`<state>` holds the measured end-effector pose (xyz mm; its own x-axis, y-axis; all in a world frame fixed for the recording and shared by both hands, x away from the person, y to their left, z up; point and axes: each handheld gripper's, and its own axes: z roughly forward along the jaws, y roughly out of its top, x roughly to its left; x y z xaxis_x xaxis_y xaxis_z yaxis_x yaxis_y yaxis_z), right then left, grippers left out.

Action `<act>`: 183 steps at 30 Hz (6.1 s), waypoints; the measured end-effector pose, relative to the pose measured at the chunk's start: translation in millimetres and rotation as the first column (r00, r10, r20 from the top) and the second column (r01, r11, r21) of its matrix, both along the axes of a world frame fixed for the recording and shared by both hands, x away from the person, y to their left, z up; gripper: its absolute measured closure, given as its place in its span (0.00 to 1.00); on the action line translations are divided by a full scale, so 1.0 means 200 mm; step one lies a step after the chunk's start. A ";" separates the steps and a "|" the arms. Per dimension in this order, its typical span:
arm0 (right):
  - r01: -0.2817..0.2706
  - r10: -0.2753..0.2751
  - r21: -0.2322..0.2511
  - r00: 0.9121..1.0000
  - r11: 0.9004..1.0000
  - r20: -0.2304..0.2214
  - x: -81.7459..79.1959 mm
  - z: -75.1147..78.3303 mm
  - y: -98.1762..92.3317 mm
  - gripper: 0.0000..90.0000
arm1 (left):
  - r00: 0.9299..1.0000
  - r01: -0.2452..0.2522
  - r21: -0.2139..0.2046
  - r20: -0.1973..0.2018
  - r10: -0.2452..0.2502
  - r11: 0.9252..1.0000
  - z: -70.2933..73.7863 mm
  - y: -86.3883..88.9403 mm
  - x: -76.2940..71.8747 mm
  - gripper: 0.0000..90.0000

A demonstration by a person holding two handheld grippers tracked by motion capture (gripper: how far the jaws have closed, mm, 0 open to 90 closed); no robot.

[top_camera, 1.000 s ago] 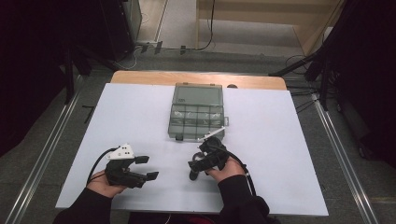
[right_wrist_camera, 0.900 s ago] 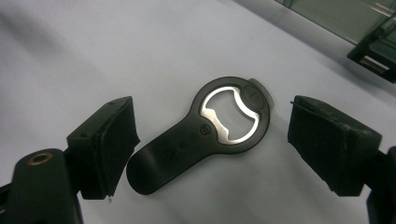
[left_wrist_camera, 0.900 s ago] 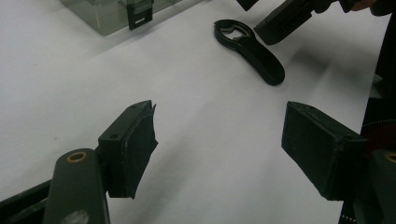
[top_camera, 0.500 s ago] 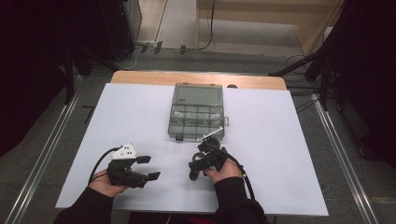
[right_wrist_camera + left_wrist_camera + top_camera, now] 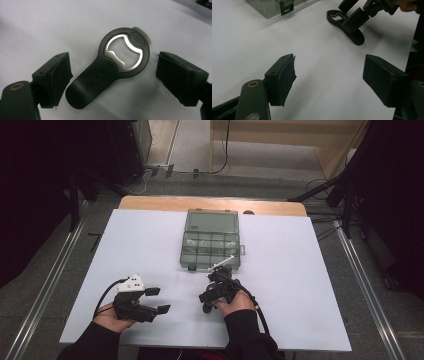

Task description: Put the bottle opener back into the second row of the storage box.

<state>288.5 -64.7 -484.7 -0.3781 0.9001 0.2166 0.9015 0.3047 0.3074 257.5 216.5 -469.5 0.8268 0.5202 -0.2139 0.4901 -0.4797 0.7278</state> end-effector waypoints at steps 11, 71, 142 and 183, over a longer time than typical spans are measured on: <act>0.048 -0.049 -0.061 0.998 0.997 -0.026 0.00 0.01 0.04 0.21 | 1.000 0.007 -0.004 0.001 -0.007 1.000 0.00 0.00 0.00 0.29; -0.115 0.115 0.008 0.992 0.993 -0.050 0.00 0.07 -0.08 0.72 | 1.000 0.000 -0.003 -0.001 0.000 1.000 0.00 0.00 0.00 0.29; -0.295 0.298 0.118 0.955 0.948 -0.004 0.22 0.30 -0.20 0.72 | 1.000 -0.003 -0.003 -0.008 0.003 1.000 -0.01 0.00 0.01 0.29; -0.422 0.425 0.071 0.905 0.904 -0.021 0.55 0.33 -0.17 0.72 | 1.000 -0.001 0.001 -0.012 0.001 1.000 -0.01 0.01 0.01 0.29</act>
<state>398.4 -98.1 -418.4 -0.7117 0.6407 0.2882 0.7024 0.6413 0.3090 260.1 217.5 -471.6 0.8236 0.5212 -0.2238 0.4995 -0.4795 0.7215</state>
